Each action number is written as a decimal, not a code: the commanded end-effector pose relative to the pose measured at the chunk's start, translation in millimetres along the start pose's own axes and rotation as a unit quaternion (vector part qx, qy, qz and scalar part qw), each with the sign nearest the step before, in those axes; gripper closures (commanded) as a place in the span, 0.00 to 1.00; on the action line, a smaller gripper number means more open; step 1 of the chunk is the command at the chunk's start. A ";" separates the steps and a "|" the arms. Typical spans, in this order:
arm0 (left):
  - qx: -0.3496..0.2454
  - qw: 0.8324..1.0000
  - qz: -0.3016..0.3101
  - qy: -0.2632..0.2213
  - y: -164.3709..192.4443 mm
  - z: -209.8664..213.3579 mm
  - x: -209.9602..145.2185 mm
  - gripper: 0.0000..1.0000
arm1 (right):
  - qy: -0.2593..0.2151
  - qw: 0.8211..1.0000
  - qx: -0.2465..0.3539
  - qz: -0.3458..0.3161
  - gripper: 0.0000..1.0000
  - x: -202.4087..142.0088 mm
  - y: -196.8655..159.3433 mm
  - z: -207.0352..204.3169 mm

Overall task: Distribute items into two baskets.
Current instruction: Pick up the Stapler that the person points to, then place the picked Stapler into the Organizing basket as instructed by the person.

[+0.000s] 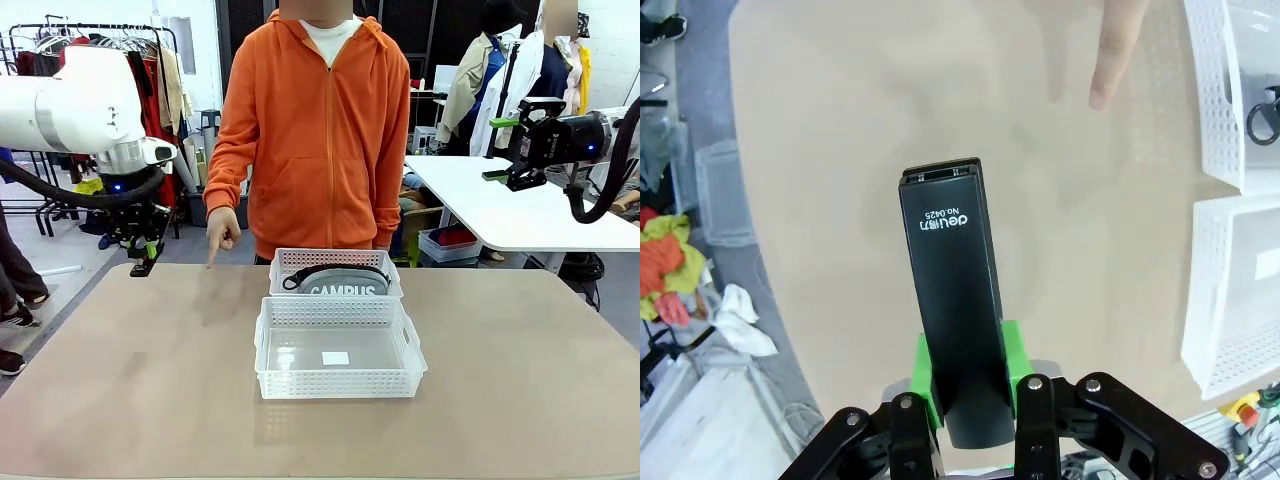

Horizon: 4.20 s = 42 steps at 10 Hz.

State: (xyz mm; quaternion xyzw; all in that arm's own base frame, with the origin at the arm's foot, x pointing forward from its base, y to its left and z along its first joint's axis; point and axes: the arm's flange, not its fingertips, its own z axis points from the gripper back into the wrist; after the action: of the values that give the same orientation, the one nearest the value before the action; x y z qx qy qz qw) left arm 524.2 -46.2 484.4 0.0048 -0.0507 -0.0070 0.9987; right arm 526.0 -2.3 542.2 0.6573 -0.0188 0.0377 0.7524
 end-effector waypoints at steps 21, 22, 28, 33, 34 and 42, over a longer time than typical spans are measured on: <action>-0.035 0.998 -0.008 -0.051 32.3 192.0 39.6 1.00 | 0.001 1.000 0.000 0.002 0.00 0.0 2.6 0.3; -0.035 0.998 -0.008 -0.051 32.3 192.0 39.6 1.00 | 0.001 1.000 0.000 0.002 0.00 0.0 2.6 0.3; -0.035 0.998 -0.008 -0.051 32.3 192.0 39.6 1.00 | 0.001 1.000 0.000 0.002 0.00 0.0 2.6 0.3; -0.035 0.998 -0.008 -0.051 32.3 192.0 39.6 1.00 | 0.001 1.000 0.000 0.002 0.00 0.0 2.6 0.3; -0.035 0.998 -0.008 -0.051 32.3 192.0 39.6 1.00 | 0.001 1.000 0.000 0.002 0.00 0.0 2.6 0.3; -0.035 0.998 -0.008 -0.051 32.3 192.0 39.6 1.00 | 0.001 1.000 0.000 0.002 0.00 0.0 2.6 0.3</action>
State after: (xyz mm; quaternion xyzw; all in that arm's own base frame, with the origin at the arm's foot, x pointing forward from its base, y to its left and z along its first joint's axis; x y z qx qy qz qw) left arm 544.4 -16.7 678.0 -0.0326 -0.0964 -0.0221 0.9946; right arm 526.0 -2.3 542.2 0.6573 -0.0188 0.0377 0.7524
